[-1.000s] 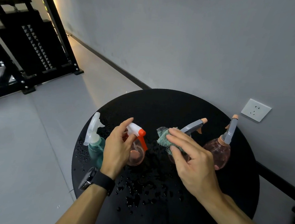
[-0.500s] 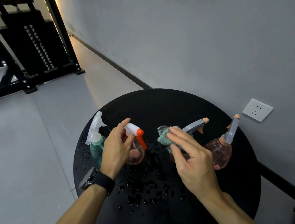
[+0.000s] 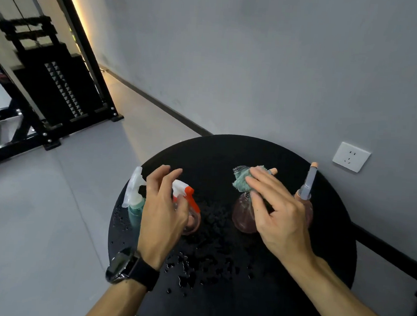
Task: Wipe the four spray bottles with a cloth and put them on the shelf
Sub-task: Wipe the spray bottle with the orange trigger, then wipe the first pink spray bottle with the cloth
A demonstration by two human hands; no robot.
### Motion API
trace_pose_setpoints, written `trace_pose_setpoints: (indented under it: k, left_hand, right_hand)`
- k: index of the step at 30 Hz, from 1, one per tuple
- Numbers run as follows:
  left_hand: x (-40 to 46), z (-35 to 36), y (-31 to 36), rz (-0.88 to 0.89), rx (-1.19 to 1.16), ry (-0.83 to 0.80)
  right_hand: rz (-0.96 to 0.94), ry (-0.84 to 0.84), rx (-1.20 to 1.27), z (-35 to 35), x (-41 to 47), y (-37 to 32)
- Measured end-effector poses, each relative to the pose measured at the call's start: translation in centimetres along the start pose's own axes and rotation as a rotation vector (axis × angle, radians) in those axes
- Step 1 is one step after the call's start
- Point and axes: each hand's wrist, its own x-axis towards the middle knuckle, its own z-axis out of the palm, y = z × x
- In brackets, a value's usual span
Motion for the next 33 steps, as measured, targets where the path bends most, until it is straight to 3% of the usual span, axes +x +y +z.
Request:
trace_pose_setpoints:
  k: [8,18,22,26,33]
  left_hand:
    - [-0.9,3.3,5.1,0.184,-0.012,-0.13]
    - [-0.5,10.0,4.8,-0.235,-0.154,-0.328]
    - [0.1,12.0,3.2,-0.362,-0.23,-0.494]
    - [0.2,13.0,2.9,-0.378,-0.333,-0.584]
    - [1.3,12.8,3.6,-0.316,-0.336,-0.538]
  right_hand:
    - [0.136,0.172,-0.008,-4.4,0.8,1.4]
    - [0.167,0.21,-0.035,-6.3,0.8,3.1]
    - [0.192,0.193,-0.026,-6.5,0.9,3.8]
    - [0.202,0.181,-0.025,-6.5,1.0,4.2]
    - [0.198,0.158,-0.026,-6.3,0.8,4.5]
